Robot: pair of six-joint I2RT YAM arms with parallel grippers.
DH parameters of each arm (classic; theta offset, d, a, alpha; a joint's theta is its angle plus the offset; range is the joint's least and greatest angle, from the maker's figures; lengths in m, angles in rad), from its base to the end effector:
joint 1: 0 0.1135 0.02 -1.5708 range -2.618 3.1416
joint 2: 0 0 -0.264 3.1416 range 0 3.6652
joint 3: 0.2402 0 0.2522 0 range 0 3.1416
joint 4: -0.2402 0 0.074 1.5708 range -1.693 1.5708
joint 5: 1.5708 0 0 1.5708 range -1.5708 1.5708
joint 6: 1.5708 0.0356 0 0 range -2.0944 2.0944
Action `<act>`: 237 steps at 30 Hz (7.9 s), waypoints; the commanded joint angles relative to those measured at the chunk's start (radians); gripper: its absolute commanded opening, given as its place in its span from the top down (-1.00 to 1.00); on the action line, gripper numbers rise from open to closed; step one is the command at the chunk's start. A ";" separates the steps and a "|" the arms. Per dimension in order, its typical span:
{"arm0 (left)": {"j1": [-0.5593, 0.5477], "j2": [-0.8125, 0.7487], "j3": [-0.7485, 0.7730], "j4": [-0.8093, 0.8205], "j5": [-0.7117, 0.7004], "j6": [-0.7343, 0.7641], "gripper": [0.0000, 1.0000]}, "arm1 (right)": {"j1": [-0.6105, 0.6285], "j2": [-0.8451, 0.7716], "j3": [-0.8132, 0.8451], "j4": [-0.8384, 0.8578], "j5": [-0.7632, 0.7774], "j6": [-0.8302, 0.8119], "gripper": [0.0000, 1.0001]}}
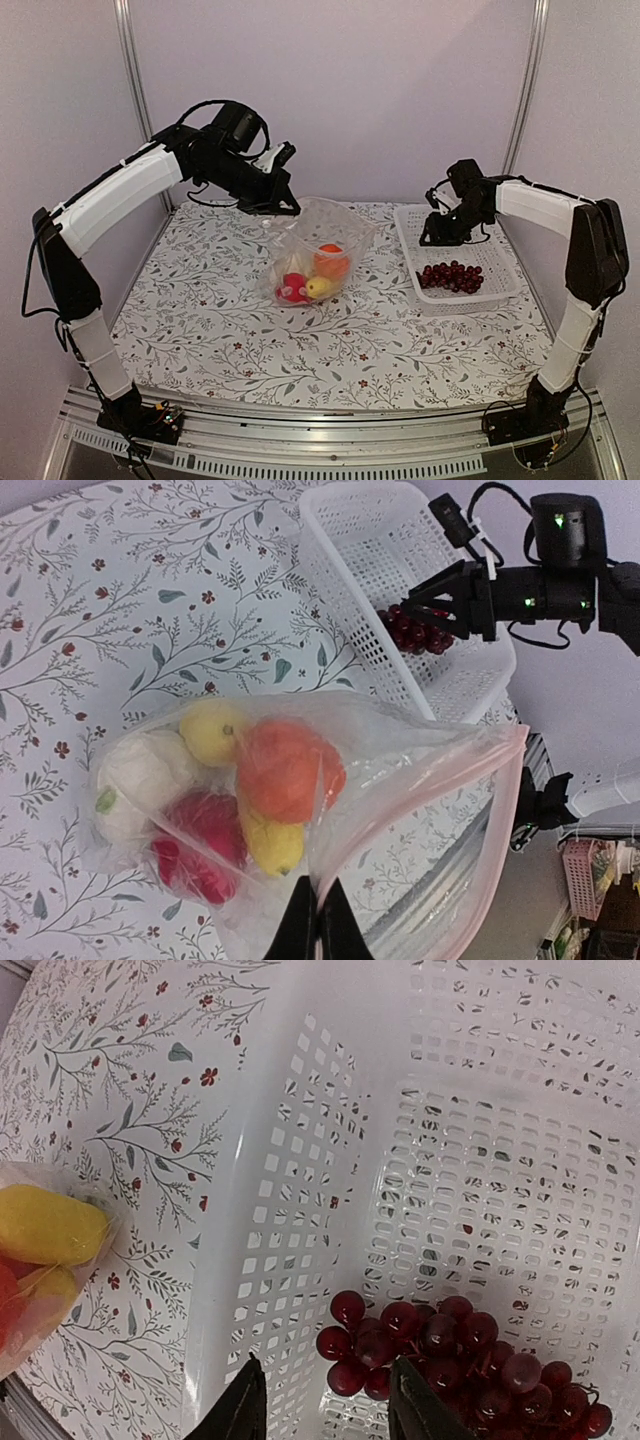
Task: Place the food in the zip-top bag and seal the zipper
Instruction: Pick up the fake fruit from the bin, then place the fake fruit in the zipper food storage bag, then pass from the left arm to the right
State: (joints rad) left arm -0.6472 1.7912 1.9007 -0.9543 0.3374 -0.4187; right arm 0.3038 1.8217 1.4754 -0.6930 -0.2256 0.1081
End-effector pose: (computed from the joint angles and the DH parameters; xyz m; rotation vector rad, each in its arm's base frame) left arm 0.3009 -0.2422 0.3771 0.4540 2.5111 -0.8650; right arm 0.3711 0.1247 0.2488 -0.3380 2.6127 0.4386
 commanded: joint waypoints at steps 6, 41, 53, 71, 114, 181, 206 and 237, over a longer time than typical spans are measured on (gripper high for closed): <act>0.021 -0.013 -0.002 0.006 -0.001 -0.006 1.00 | 0.015 0.140 0.039 -0.130 0.033 -0.025 0.22; 0.024 -0.004 0.006 0.020 -0.006 -0.010 0.99 | 0.039 0.006 0.209 -0.288 0.310 0.062 1.00; 0.023 0.012 -0.004 0.053 -0.001 -0.022 0.99 | 0.040 -0.075 0.633 -0.366 0.061 0.113 1.00; 0.026 0.041 0.016 0.091 0.000 -0.049 0.99 | 0.142 -0.086 0.745 -0.037 -0.355 0.299 1.00; 0.072 0.076 0.073 0.103 0.025 -0.074 0.99 | 0.408 0.064 0.725 0.228 -0.638 0.357 1.00; 0.099 -0.016 -0.026 0.104 0.025 -0.043 0.98 | 0.498 0.065 0.598 -0.300 -0.231 -0.069 0.10; 0.101 -0.019 -0.050 0.113 0.069 -0.054 0.98 | 0.684 0.125 0.614 -0.271 0.166 -0.271 0.03; 0.090 -0.064 -0.058 0.235 0.217 -0.052 0.98 | 0.690 0.023 0.604 -0.232 0.148 -0.365 1.00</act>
State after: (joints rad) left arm -0.5644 1.7920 1.8492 -0.8307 0.4496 -0.4789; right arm 0.9855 1.9102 1.9846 -0.9436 -0.0635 -0.2592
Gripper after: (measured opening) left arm 0.014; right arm 0.005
